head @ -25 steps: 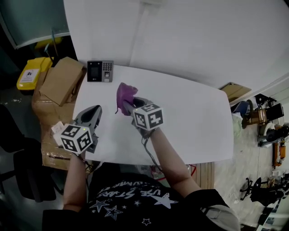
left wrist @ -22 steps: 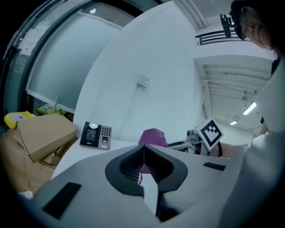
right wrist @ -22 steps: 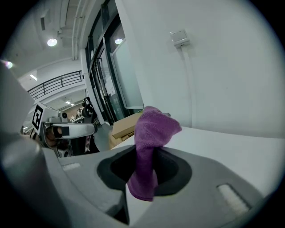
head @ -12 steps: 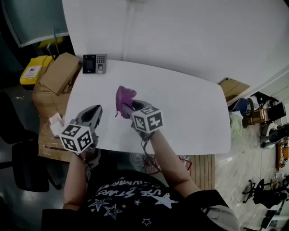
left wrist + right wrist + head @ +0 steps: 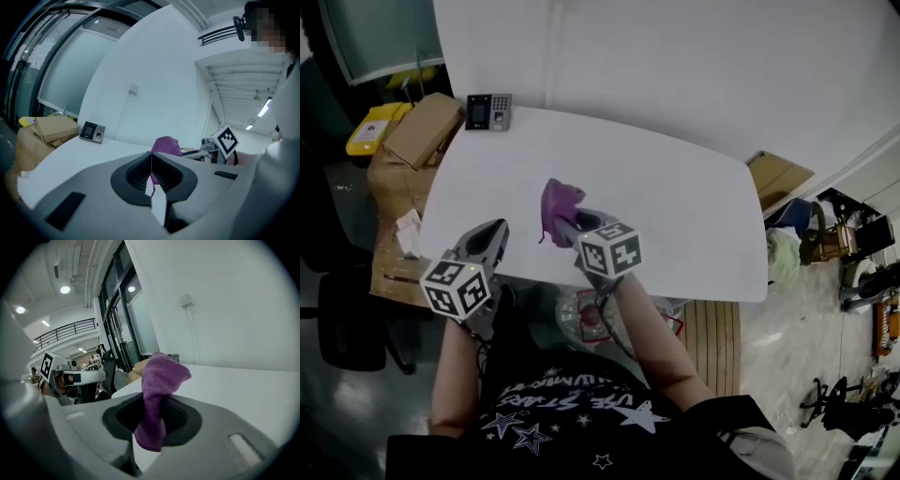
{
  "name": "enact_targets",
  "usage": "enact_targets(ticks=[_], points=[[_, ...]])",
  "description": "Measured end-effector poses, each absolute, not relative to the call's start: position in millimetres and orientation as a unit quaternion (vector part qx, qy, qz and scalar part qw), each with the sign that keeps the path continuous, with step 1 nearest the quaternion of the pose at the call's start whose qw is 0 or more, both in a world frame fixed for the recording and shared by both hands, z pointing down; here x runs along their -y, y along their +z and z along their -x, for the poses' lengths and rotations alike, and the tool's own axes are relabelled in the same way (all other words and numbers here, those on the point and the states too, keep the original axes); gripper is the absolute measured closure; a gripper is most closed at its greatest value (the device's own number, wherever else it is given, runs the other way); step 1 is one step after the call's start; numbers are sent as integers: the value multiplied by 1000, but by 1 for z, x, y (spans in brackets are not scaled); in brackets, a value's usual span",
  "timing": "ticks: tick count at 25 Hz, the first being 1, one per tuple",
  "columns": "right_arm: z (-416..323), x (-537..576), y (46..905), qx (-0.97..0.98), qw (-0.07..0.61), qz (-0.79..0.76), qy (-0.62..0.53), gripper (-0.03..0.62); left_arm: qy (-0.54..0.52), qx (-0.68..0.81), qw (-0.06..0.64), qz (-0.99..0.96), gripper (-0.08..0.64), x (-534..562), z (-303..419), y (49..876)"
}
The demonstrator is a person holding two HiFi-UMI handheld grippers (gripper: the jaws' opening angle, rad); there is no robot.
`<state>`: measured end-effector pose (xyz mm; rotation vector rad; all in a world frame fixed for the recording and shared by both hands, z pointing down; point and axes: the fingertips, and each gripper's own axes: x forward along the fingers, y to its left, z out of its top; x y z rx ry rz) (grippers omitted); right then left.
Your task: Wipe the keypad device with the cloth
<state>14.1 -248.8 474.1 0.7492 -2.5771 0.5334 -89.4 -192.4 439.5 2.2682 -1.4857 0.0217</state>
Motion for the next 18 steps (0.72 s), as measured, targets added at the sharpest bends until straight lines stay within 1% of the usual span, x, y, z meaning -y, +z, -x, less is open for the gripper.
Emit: enact_targets(ticks=[9,18], points=[[-65,188,459,935,188,-242,181,495,-5,566,197,-801,551,123,44,425],[-84,148,462,938,191,-222,187,495,-7,578,210,-789,551,75,26,434]])
